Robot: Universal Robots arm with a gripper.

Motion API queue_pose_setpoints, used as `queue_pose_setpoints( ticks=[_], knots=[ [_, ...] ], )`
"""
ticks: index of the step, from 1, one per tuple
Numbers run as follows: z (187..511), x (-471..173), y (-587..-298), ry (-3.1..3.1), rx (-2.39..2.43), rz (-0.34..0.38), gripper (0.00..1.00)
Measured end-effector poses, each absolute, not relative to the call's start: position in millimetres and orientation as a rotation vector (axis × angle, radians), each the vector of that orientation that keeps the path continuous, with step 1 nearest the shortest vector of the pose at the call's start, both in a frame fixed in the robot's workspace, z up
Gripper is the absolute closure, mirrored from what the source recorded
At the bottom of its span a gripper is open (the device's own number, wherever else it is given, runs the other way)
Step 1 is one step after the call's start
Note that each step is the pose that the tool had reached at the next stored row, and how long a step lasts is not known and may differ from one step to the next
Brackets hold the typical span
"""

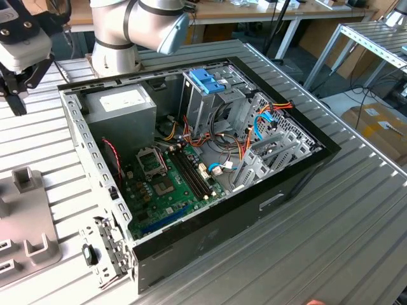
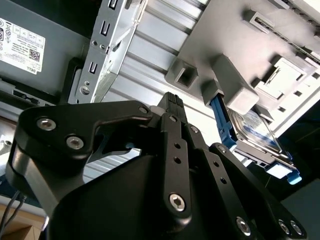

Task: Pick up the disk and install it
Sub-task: 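Reach for the disk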

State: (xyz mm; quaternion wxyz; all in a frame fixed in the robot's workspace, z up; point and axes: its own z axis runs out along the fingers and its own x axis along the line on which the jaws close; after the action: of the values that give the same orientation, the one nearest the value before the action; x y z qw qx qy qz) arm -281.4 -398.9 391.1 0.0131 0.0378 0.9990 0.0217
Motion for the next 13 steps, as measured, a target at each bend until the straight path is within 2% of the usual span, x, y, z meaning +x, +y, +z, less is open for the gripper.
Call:
queue_pose_setpoints(
  ticks=[13],
  knots=[
    [390.1,-299.2,-398.9,3.112,0.118,0.068,0.89]
  ],
)
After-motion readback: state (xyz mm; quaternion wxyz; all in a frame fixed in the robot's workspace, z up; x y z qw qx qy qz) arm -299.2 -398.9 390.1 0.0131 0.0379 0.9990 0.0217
